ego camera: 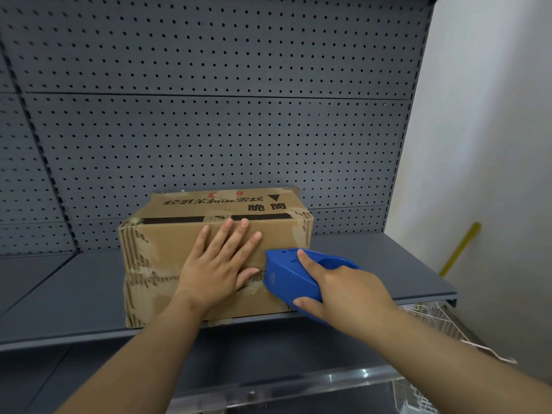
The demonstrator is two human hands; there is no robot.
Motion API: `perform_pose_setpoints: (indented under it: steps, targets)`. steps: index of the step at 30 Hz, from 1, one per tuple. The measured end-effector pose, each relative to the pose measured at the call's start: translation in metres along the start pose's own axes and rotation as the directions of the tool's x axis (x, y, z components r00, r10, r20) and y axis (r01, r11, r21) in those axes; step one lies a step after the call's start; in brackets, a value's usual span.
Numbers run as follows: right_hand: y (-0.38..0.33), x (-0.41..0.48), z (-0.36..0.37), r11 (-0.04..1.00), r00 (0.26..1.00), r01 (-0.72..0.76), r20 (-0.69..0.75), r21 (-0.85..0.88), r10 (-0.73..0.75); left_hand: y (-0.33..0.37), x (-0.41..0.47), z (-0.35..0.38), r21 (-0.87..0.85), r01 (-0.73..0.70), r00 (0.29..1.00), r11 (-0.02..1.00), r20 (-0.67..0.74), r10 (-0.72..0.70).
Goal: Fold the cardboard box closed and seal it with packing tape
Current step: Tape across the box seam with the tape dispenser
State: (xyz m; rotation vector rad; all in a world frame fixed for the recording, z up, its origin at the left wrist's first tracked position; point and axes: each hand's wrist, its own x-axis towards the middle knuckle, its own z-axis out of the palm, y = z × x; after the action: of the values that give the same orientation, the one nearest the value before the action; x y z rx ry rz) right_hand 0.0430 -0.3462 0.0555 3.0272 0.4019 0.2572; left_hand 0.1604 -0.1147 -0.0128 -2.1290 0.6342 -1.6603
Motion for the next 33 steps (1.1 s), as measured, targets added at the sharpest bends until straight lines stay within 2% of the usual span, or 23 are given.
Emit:
perform_pose_setpoints:
  steps: [24, 30, 33]
  targets:
    - [0.045, -0.011, 0.001, 0.993, 0.993, 0.114, 0.028, 0.023, -0.114, 0.013, 0.013, 0.001, -0.059, -0.016, 1.000, 0.998, -0.024, 0.014]
    - [0.089, -0.025, -0.003, 1.000, 1.000, -0.012, 0.010, -0.016, 0.012, 0.004, 0.009, 0.005, -0.019, -0.029, 0.999, 0.999, -0.041, 0.028]
    - [0.097, -0.032, -0.005, 1.000, 0.999, -0.014, 0.036, -0.022, 0.015, 0.007, 0.012, 0.006, -0.021, -0.042, 0.998, 0.999, -0.036, 0.041]
